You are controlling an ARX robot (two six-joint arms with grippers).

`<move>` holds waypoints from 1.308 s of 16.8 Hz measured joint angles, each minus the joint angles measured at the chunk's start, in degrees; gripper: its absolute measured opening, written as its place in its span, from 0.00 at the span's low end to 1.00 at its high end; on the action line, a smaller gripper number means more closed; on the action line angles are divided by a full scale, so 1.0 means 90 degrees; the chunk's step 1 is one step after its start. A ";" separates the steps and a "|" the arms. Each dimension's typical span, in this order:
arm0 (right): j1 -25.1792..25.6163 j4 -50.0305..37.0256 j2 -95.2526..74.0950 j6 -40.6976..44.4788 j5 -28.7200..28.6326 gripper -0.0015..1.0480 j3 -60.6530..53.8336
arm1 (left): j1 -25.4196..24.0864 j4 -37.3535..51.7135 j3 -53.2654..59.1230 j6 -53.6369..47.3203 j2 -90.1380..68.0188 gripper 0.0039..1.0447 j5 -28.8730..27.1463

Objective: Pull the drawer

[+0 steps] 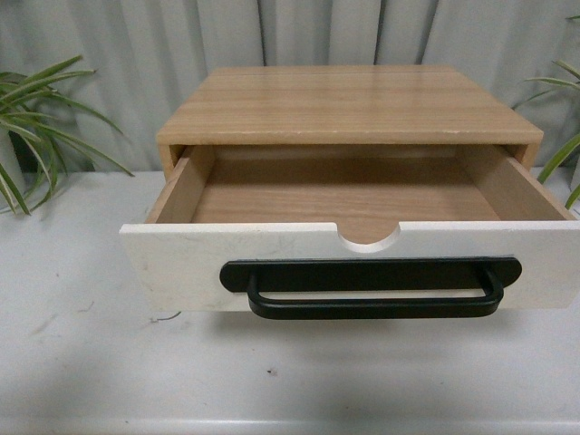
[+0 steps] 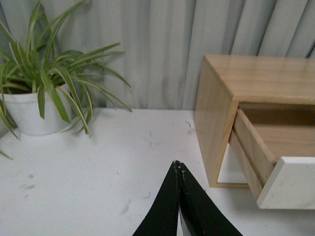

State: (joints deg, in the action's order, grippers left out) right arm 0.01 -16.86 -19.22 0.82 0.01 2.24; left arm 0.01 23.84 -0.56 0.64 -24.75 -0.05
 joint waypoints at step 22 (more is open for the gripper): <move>0.0000 0.1897 0.2113 -0.0002 0.0000 0.02 -0.0165 | 0.0000 -0.2669 -0.0002 -0.0002 0.2691 0.01 0.0000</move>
State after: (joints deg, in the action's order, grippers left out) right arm 0.01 0.21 -0.21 0.80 0.01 0.75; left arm 0.01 -0.19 -0.58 0.62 -0.54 -0.05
